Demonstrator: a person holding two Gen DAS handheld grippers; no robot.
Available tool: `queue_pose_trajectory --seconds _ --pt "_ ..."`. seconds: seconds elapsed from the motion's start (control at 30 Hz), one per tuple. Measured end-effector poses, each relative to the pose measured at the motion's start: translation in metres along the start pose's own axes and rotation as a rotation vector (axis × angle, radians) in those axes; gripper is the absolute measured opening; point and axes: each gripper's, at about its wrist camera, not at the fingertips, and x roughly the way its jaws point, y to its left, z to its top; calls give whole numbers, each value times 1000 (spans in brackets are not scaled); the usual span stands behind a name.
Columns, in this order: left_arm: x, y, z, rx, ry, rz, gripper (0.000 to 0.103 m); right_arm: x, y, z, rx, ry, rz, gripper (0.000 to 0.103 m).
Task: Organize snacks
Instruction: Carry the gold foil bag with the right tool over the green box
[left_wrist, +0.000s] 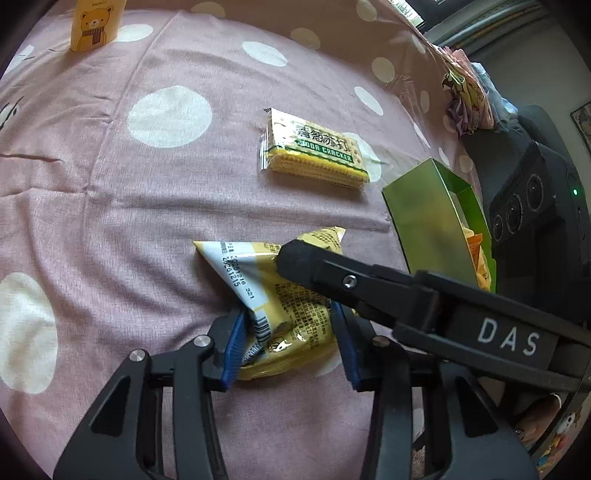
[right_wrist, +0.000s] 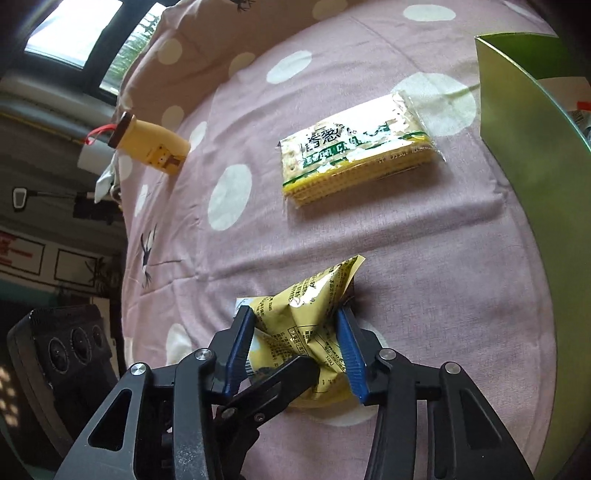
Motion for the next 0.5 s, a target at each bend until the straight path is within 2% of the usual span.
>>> queue_pose_trajectory --seconds 0.1,0.2,0.37,0.5 --pt "-7 -16 0 43 -48 21 42 -6 4 -2 -12 -14 -10 48" --pt "-21 -34 0 107 -131 22 42 -22 10 -3 -31 -63 -13 48" --pt "-34 -68 1 211 -246 -20 42 -67 20 -7 -84 -203 -7 48" --pt "-28 -95 5 270 -277 -55 42 -100 16 -8 -83 -315 -47 48"
